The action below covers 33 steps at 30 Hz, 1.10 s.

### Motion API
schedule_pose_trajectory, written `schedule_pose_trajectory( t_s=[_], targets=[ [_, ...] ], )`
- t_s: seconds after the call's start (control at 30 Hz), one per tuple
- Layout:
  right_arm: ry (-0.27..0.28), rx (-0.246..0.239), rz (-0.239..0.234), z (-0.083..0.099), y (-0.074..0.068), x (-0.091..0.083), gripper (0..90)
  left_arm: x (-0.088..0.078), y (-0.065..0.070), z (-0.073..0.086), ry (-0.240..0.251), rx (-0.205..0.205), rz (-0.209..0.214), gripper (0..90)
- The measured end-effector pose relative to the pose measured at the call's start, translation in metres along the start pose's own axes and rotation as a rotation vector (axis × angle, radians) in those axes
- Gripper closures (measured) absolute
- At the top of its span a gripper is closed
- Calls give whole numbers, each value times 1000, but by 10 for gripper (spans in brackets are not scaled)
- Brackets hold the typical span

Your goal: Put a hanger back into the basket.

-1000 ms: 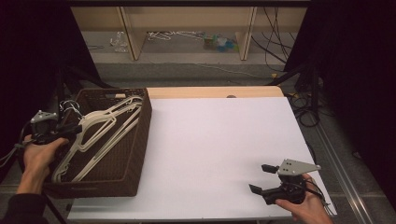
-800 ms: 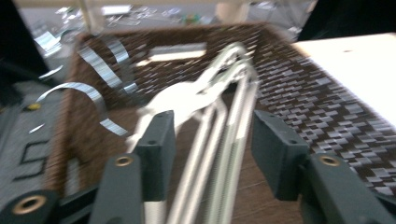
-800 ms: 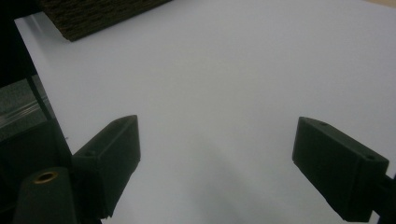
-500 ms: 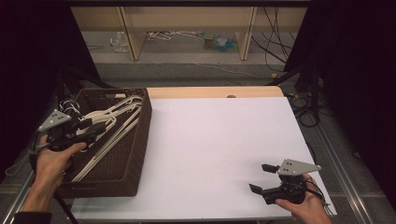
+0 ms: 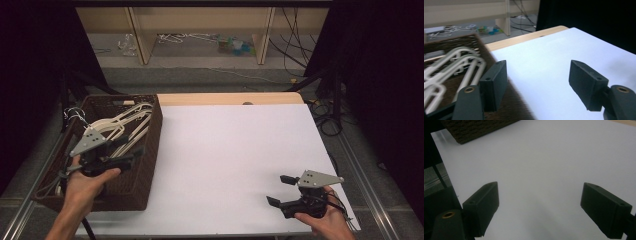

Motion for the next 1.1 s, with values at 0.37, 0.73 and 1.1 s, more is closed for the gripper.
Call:
schedule_pose_trajectory(
  t_s=[0.37, 0.73, 1.1],
  targets=[
    [24, -3, -4, -1, -1, -2, 162, 14, 51, -1, 41, 55, 83, 278],
    [50, 2, -6, -2, -8, -3, 161, 26, 84, 20, 50, 104, 124, 257],
    [131, 13, 15, -4, -11, -12, 161, 30, 105, 44, 48, 126, 174, 238]
  ],
)
Point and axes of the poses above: each handheld gripper's, and its own axes: x roughly forward along the jaws, z roughly out of its underside, y roughly to its right, the point moved 3 cm from there along x, roughly forward along the jaws, and after that the axes turned 14 degrees about x, right-handed, at the moved point
